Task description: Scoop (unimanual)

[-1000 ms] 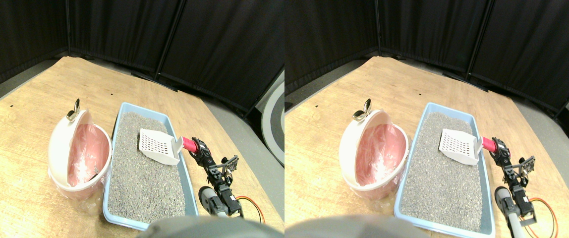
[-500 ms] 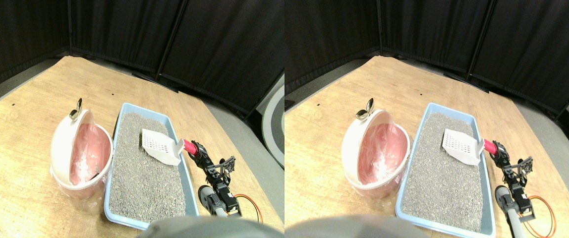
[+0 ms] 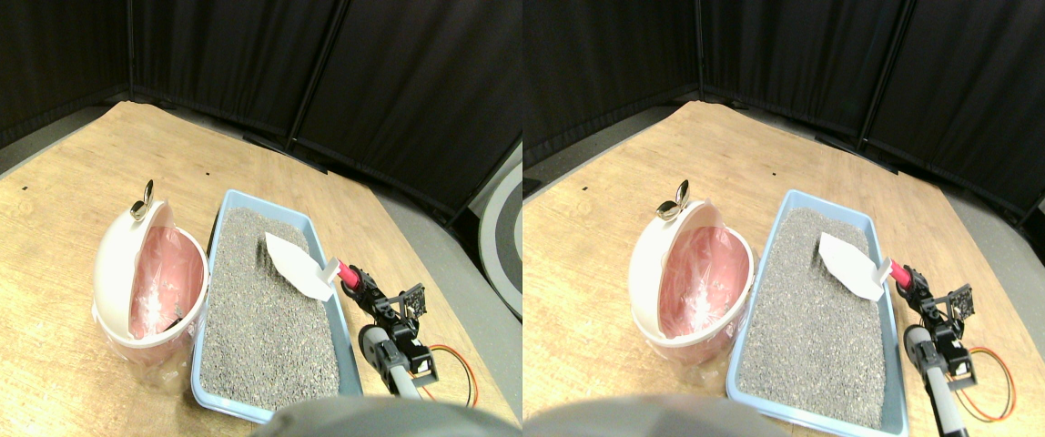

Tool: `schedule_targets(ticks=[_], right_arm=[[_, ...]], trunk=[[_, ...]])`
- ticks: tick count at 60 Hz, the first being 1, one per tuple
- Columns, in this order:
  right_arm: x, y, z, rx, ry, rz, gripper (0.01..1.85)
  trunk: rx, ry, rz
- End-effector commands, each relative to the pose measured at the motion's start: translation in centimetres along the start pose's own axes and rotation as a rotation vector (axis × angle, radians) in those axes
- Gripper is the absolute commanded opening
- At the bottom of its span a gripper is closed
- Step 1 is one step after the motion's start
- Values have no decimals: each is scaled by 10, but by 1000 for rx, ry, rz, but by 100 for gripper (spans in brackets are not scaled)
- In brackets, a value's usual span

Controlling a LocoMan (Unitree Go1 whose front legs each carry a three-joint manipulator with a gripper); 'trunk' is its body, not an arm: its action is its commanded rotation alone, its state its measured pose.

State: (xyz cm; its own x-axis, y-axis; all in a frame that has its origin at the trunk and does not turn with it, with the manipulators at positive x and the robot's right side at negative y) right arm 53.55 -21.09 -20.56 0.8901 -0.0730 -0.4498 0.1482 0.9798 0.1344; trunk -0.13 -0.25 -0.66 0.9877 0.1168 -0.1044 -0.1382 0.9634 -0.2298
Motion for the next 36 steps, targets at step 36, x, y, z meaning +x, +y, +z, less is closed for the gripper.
schedule_targets(ticks=[36], right_arm=[[-22,1,14,-28,62,11,132]], trunk=[[-25,-3,24]])
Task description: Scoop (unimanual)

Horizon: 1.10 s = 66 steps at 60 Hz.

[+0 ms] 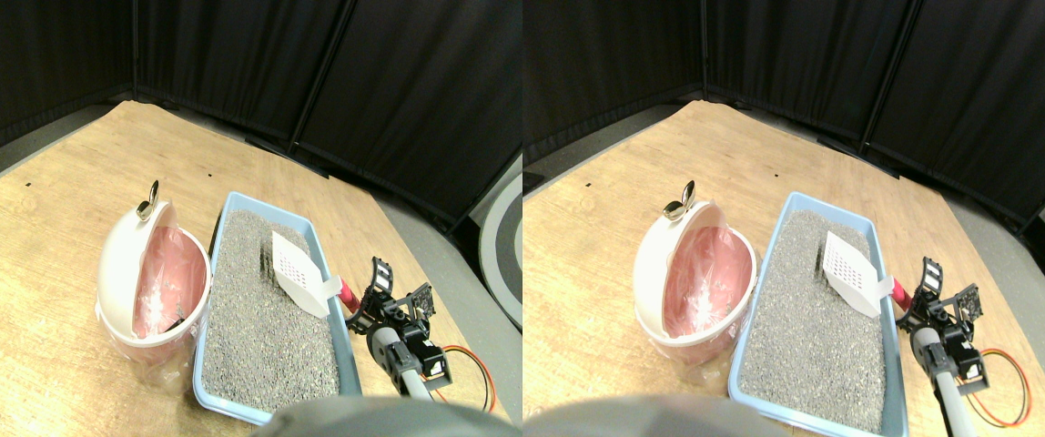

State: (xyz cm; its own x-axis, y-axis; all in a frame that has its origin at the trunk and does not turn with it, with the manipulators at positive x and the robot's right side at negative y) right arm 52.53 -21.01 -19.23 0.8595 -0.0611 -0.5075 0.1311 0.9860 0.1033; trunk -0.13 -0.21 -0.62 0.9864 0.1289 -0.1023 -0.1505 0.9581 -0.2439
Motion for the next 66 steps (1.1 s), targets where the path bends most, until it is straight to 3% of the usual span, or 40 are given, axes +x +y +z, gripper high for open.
schedule_targets(ticks=[1,8,14,16,19,24,27,48,60,66], right_arm=[[-10,-1,8,4,-7,17,133],[-26,-2,19,-9,-22,53,135],[-42,-4,26,-3,-54,82,123],[-48,-4,28,-20,-104,111,103],[-52,-5,30,-21,-129,129,87],[-61,-6,34,-20,-205,192,24],[-64,-6,36,-22,-212,199,7],[-91,-17,42,-106,-295,302,6],[-113,-15,43,-110,-287,287,6],[-115,-14,41,-116,-285,295,6]], trunk=[[-9,1,13],[-4,3,0],[0,1,-8],[4,0,-10],[7,1,-15],[12,2,-24],[16,1,-28],[48,2,-66],[61,-2,-85],[63,-1,-90]])
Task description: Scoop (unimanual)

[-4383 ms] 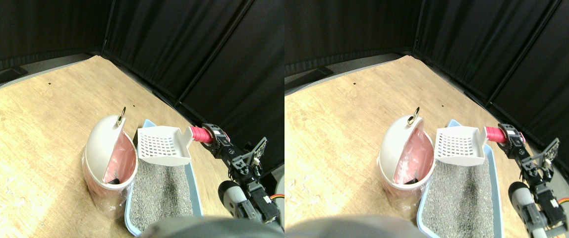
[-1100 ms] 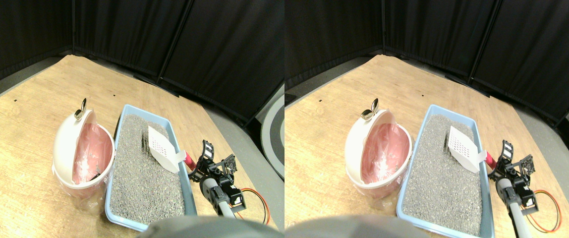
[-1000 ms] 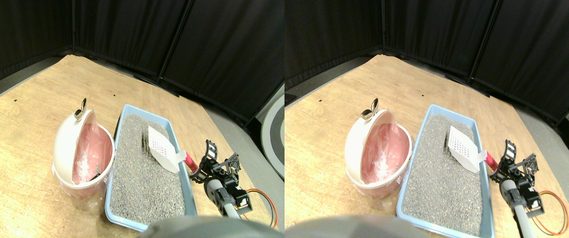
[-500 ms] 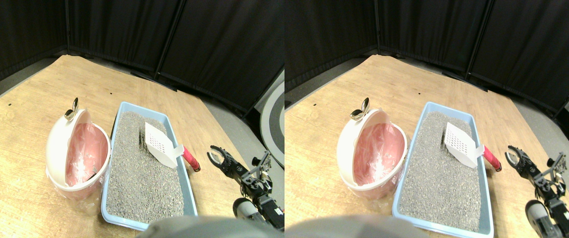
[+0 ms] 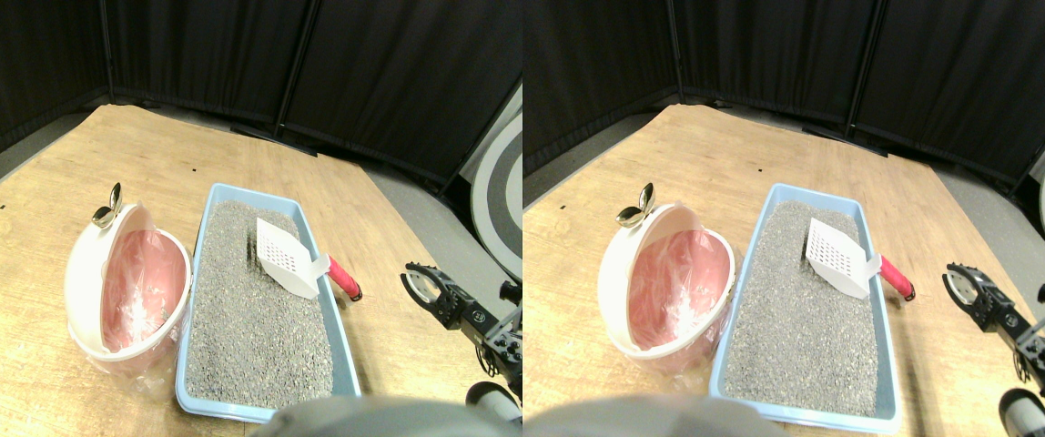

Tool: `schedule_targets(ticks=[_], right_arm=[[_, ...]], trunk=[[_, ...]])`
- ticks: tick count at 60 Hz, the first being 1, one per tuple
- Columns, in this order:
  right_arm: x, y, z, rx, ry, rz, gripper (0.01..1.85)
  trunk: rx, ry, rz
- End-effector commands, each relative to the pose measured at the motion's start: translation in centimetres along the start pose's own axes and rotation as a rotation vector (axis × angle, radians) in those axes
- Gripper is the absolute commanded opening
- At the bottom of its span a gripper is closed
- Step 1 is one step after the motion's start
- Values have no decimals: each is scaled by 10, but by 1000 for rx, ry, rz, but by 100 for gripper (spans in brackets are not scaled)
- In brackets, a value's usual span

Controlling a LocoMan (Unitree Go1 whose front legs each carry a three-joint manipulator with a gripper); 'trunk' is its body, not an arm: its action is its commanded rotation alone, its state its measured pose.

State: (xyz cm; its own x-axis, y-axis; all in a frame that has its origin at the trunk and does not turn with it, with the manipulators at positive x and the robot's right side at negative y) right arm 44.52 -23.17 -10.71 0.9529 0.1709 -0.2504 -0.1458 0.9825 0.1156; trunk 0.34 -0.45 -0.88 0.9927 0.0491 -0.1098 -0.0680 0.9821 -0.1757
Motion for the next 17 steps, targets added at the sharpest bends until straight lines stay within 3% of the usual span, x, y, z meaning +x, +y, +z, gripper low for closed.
schedule_targets(ticks=[1,17], right_arm=[[-1,10,5,-18,-34,33,6],[-5,14,-1,-10,-25,47,6]], trunk=[[-11,-25,-20],[-8,-22,-33]])
